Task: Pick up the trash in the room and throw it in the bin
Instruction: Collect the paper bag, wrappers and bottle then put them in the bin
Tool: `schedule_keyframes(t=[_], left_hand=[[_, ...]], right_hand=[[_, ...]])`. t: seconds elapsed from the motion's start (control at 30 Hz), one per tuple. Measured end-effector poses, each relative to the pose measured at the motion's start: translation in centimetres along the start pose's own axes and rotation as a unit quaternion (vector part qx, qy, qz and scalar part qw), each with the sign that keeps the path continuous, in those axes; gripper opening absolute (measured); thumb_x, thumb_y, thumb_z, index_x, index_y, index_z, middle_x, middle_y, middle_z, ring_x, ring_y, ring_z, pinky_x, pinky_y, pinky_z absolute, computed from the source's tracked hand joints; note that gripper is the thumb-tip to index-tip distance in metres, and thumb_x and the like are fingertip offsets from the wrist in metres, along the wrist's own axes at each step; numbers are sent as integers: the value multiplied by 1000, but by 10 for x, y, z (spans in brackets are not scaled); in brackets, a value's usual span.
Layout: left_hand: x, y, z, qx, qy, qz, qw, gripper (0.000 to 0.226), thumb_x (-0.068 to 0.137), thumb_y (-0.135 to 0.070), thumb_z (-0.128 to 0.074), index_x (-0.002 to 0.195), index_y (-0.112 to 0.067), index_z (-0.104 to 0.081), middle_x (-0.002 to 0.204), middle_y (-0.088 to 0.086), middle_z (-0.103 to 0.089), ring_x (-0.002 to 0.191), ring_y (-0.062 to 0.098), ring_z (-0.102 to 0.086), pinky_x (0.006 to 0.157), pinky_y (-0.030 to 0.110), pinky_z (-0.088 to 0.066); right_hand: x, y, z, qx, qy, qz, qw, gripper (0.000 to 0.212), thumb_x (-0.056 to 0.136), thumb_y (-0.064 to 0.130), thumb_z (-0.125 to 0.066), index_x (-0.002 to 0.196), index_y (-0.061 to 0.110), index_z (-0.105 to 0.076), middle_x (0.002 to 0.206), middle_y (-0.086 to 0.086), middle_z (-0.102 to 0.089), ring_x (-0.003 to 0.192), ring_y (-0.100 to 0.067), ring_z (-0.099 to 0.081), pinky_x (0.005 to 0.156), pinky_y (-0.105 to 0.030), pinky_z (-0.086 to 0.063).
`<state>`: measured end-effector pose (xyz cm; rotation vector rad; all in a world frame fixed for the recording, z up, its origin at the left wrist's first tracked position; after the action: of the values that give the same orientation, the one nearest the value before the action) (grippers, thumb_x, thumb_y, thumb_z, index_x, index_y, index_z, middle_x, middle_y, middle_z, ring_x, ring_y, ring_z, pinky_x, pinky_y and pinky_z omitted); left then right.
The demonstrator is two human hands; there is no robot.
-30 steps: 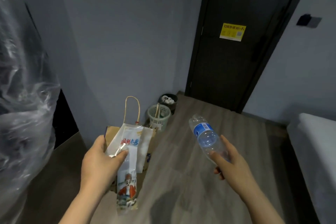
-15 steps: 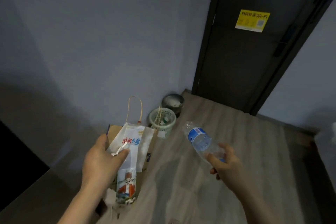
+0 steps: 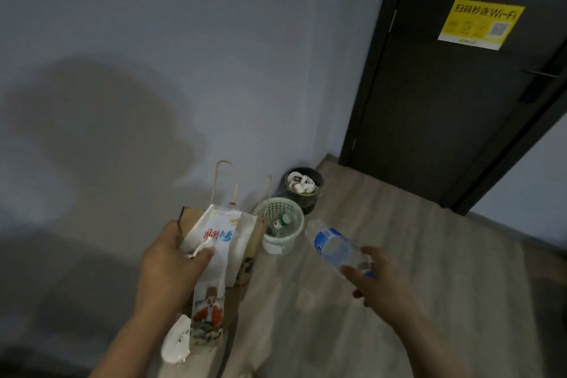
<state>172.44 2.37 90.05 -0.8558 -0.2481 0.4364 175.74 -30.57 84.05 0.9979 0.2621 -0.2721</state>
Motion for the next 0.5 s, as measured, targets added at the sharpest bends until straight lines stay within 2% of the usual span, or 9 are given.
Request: schedule_keyframes(t=[0.1,0.23,0.4,0.5], left_hand=[[48,0,-27,1,4,11,1000,30,76,-20,-77,78,-15,-47,71,0,-58,62,16,-56,49,28,-38],[125,1,-61,9,1,23,1000,30,75,-22,-77,79,-17,-48,72,-3,-59,64,15,-57,53,31,-45],[220,-4,-96,20,25,37,999,28,78,-25,-76,83,-24,-48,82,-5,-63,71,15,-61,61,37,-55],[266,-7,-116,22,44,37,998,26,79,-27,-74,91,-21,-52,87,-3,-66,75,15,-63,66,36,-56]], right_hand=[[53,6,-4,-28,11,-12,999,64,90,32,-64,144,19,-34,120,-3,-52,81,-14,-63,40,-8,-39],[130,20,-17,-67,24,-30,997,66,88,34,-66,144,21,-35,129,-7,-55,81,-12,-63,43,-10,-42],[223,51,-39,-115,58,-57,990,63,86,33,-69,140,20,-40,112,-2,-57,76,-14,-65,51,-16,-48],[271,70,-56,-157,78,-69,982,68,84,39,-70,142,21,-39,123,-7,-59,90,-19,-67,74,-30,-58]])
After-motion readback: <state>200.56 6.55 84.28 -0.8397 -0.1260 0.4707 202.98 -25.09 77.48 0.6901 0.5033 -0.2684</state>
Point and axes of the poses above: each hand's wrist, its own x-axis towards the middle knuckle, its own z-axis out of the back of the hand, y = z × x, the point moved 4 cm from there along x, towards the middle knuckle
